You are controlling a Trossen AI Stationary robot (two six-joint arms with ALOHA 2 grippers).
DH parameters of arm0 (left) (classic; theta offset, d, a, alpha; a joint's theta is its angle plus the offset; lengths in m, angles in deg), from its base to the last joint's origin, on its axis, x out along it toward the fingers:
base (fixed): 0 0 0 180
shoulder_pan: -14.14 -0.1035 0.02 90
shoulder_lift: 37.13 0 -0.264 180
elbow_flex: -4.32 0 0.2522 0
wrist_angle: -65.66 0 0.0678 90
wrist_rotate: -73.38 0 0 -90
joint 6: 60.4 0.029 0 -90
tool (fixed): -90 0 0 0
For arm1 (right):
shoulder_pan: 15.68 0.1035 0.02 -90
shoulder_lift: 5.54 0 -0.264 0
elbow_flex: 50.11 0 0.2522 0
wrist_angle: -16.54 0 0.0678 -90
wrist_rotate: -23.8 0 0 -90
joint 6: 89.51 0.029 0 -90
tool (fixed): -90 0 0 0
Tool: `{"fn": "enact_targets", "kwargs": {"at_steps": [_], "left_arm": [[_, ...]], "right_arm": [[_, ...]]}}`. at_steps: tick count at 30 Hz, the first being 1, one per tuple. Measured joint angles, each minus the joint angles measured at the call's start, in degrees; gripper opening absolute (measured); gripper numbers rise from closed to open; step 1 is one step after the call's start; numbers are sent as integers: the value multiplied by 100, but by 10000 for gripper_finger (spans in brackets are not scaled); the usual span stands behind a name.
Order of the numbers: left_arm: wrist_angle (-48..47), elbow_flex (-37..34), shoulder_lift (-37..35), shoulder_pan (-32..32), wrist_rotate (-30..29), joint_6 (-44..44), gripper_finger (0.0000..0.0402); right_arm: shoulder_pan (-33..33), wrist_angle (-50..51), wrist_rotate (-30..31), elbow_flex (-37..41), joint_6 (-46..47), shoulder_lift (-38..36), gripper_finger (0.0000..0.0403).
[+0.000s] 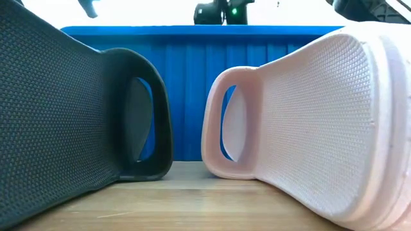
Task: Pick and place slides into bin
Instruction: Put the pink slide into the blue bin
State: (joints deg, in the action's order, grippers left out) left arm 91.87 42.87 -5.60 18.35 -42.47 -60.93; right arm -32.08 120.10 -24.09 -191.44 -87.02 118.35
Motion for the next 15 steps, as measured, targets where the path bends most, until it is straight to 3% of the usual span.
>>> {"fn": "enact_targets", "kwargs": {"at_steps": [7,15], "left_arm": [[-10,-37,-169,0,0,284,184],[-26,-83,-378,0,0,291,184]], "right_arm": [[-88,24,205,941,76,-46,11],[-177,-204,441,1482,53,-22,11]]}}
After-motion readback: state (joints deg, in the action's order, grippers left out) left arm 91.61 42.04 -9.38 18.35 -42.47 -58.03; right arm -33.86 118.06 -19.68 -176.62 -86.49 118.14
